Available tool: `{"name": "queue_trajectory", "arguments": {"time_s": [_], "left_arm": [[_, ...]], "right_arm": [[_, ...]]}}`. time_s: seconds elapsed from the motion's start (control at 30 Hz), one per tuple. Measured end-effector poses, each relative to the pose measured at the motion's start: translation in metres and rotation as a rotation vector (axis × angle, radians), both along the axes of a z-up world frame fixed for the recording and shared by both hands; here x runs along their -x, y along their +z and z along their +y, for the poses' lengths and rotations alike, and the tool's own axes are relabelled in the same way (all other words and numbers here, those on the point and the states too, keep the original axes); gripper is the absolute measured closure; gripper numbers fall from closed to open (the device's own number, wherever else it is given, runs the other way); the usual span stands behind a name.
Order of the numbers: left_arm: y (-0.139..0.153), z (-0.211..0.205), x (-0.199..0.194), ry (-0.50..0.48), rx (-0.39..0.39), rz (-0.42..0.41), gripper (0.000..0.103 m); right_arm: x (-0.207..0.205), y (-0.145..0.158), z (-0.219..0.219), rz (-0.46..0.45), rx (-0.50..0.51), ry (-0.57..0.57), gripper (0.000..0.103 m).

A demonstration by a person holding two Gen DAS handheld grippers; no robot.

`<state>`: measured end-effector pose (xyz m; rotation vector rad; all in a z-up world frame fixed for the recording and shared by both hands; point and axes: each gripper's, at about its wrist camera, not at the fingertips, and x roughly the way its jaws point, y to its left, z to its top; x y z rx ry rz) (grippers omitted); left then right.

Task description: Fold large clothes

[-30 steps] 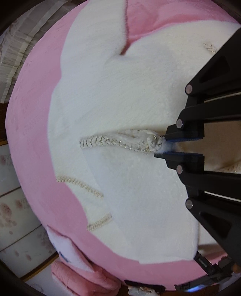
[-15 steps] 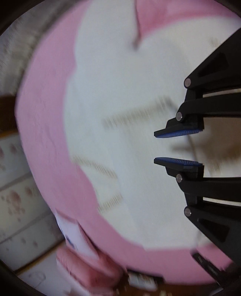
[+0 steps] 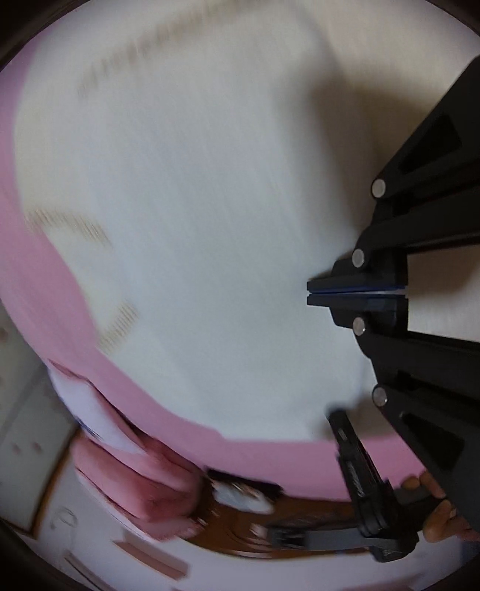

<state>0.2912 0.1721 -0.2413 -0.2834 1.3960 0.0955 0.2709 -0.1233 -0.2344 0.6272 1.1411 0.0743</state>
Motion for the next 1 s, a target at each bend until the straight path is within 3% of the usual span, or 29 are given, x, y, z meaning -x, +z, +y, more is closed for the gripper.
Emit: {"name": "queue_trajectory", "arguments": {"time_s": [0.1,0.2,0.27,0.3,0.37,0.4,0.5,0.6,0.73,0.9,1.0], "left_arm": [[-0.007,0.012,0.0,0.04,0.073,0.002,0.099],[-0.001,0.006,0.003,0.006,0.006,0.002,0.099],[0.0,-0.016,-0.004,-0.022,-0.069,0.008,0.098],[0.003,-0.023,-0.006,-0.041,-0.075,0.006,0.096],[0.007,-0.036,-0.008,-0.098,-0.012,-0.011,0.093],[0.01,-0.044,-0.011,-0.129,0.045,-0.026,0.093],[0.008,-0.065,-0.022,-0.179,0.124,-0.028,0.092],[0.001,-0.075,-0.041,-0.203,0.107,-0.02,0.092],[0.0,-0.067,-0.054,-0.185,0.071,-0.049,0.092],[-0.002,-0.046,-0.075,-0.164,0.001,-0.108,0.093],[-0.004,-0.028,-0.082,-0.14,0.027,-0.112,0.095]], "right_arm": [[0.022,0.001,-0.06,0.016,0.067,-0.209,0.103],[0.037,0.007,-0.1,0.001,0.063,-0.322,0.103],[0.034,0.018,-0.093,-0.006,0.131,-0.311,0.103],[0.031,0.027,-0.083,-0.054,0.163,-0.28,0.103],[0.022,0.037,-0.059,-0.161,0.069,-0.127,0.102],[0.017,0.037,-0.043,-0.167,0.027,-0.061,0.102],[-0.011,0.015,0.019,-0.085,-0.075,0.178,0.102],[-0.027,-0.006,0.066,-0.051,-0.136,0.306,0.102],[-0.055,-0.018,0.071,-0.054,-0.133,0.233,0.102],[-0.077,-0.012,0.014,-0.094,-0.068,0.092,0.103],[-0.082,-0.007,-0.028,-0.105,0.046,0.012,0.103]]}}
